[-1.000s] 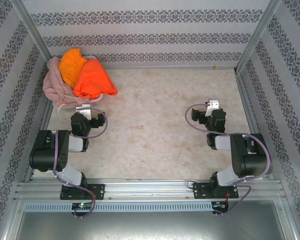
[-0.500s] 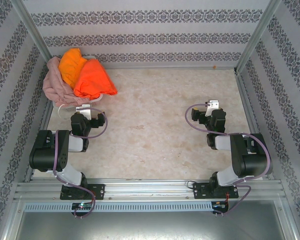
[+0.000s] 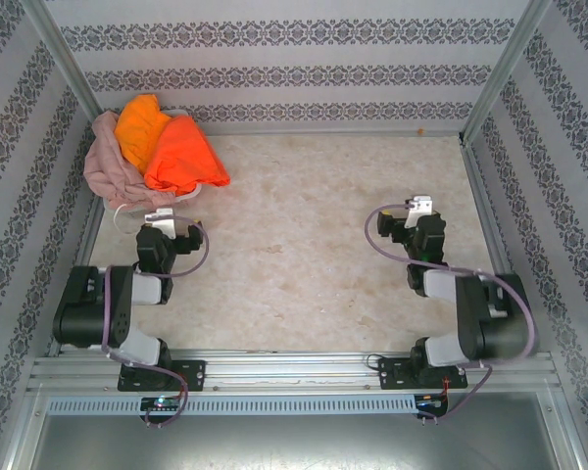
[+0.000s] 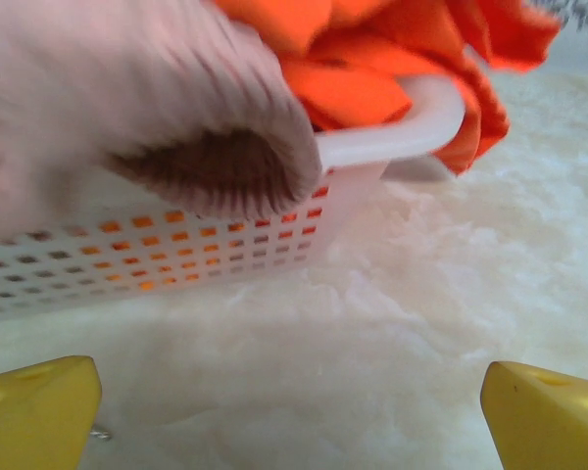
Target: Fold and stack the shorts
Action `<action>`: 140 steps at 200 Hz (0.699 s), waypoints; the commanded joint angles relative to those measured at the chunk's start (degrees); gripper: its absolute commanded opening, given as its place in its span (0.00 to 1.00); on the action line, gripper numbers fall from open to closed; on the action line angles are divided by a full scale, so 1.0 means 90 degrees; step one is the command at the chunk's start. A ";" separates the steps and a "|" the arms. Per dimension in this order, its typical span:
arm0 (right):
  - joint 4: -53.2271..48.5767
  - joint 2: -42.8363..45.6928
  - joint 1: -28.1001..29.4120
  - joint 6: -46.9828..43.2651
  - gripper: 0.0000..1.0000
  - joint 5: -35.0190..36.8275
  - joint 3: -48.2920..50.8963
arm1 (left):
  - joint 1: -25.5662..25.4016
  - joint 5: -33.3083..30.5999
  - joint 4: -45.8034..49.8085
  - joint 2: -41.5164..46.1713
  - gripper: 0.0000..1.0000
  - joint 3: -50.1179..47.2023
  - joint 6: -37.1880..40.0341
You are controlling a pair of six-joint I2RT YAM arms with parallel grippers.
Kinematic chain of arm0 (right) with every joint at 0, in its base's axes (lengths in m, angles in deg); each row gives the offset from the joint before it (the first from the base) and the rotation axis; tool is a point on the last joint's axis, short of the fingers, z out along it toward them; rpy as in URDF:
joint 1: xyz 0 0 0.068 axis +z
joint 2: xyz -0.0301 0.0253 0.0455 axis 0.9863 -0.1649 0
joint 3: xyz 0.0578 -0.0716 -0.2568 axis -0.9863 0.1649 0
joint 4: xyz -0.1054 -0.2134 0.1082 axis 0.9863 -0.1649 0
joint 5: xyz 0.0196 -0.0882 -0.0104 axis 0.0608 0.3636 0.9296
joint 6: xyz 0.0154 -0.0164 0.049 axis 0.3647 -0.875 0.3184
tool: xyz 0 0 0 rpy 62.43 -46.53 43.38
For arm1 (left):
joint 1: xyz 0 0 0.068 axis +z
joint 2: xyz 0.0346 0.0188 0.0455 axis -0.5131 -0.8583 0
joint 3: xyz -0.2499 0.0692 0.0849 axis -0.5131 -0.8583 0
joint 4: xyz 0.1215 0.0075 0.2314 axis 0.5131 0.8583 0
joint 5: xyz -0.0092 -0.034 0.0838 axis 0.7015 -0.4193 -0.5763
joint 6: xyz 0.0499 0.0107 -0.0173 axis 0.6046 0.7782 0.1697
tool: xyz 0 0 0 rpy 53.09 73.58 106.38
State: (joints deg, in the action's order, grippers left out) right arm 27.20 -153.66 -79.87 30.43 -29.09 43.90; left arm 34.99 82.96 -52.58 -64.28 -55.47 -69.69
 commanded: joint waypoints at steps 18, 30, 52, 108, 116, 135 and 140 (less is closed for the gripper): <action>-0.2085 0.2687 0.0060 0.0604 0.98 0.0115 0.0101 | -0.0084 -0.0704 0.2578 0.2670 1.00 0.0431 -0.0958; -0.2539 0.3147 0.0070 0.0832 0.98 -0.0044 -0.0079 | -0.0096 -0.0762 0.3492 0.3327 1.00 0.0801 -0.1438; -0.3402 0.3607 0.0077 0.1201 0.98 -0.0310 -0.0361 | -0.0097 -0.0712 0.5070 0.3798 1.00 0.1930 -0.1766; -0.4346 0.3146 0.0085 0.1455 0.98 -0.1431 -0.0905 | 0.0361 0.0200 0.7931 0.1887 1.00 0.5283 -0.1651; -0.4387 0.3043 0.0094 0.1531 0.98 -0.1560 -0.0966 | 0.0405 0.0345 0.8165 0.1496 1.00 0.5697 -0.1574; -0.4543 0.2837 0.0133 0.1618 0.98 -0.1746 -0.1141 | 0.0431 0.0539 0.8805 0.0454 1.00 0.6699 -0.1401; -0.4593 0.2793 0.0150 0.1613 0.98 -0.1762 -0.1197 | 0.0433 0.0591 0.8973 0.0183 1.00 0.6998 -0.1354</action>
State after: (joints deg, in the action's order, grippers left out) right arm -10.52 -127.09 -79.45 42.80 -40.22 36.62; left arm 38.18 83.60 13.62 -53.44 -0.69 -83.17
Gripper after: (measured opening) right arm 0.978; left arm 0.998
